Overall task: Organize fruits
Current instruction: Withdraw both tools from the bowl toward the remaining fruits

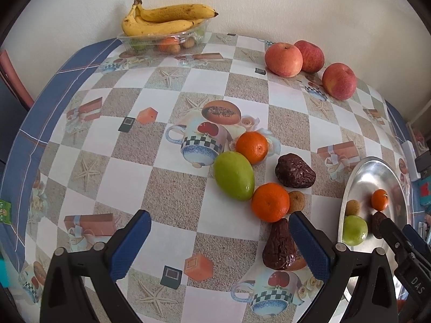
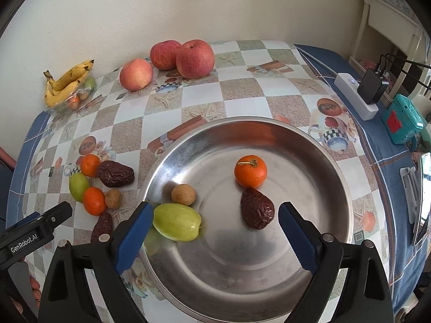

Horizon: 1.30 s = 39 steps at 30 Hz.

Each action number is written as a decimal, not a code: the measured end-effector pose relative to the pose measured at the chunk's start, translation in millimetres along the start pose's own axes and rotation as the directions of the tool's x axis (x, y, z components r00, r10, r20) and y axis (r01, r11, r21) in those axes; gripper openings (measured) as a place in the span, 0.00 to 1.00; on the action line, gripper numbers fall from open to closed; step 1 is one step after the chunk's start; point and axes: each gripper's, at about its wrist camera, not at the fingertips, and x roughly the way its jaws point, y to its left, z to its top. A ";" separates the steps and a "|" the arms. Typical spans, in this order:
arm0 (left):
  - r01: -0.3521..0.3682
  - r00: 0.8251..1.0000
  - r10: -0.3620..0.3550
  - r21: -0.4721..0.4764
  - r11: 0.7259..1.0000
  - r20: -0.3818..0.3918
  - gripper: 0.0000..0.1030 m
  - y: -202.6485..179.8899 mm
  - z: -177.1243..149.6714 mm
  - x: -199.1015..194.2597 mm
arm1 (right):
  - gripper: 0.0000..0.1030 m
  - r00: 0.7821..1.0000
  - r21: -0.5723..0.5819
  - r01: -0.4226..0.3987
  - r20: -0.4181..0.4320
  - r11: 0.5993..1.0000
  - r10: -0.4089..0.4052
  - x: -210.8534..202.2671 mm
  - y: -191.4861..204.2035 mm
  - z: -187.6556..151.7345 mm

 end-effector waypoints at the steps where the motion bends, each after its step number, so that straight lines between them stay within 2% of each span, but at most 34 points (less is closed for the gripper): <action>1: -0.001 1.000 0.001 0.003 1.000 -0.002 1.00 0.1 0.2 0.3 | 0.91 1.000 -0.014 -0.005 -0.006 1.000 0.005 1.0 2.6 0.1; 5: 0.002 1.000 -0.002 -0.009 1.000 0.001 1.00 8.3 3.5 -1.4 | 0.91 1.000 -0.064 -0.007 -0.018 0.998 0.005 4.8 13.7 -1.5; 15: -0.007 0.997 0.016 -0.119 0.993 0.075 1.00 57.0 16.8 -14.1 | 0.91 0.983 -0.103 -0.184 -0.009 0.977 0.184 -0.1 58.1 -1.2; 19: -0.004 0.997 0.015 -0.149 0.989 0.072 1.00 69.4 18.9 -12.9 | 0.91 0.974 -0.112 -0.228 -0.026 0.967 0.226 1.4 77.5 -1.7; 28: 0.035 0.996 -0.024 -0.130 0.991 0.082 1.00 70.4 20.9 -7.8 | 0.91 0.959 -0.134 -0.283 -0.057 0.950 0.278 6.4 108.0 -3.4; 32: 0.066 0.997 -0.061 -0.101 0.993 0.051 1.00 65.3 22.0 -5.1 | 0.91 0.960 -0.158 -0.279 -0.075 0.947 0.270 11.2 117.9 -4.6; 39: 0.131 0.991 -0.127 -0.114 0.985 0.040 1.00 60.8 23.8 -4.5 | 0.88 0.961 -0.167 -0.275 -0.083 0.947 0.264 14.5 122.1 -3.3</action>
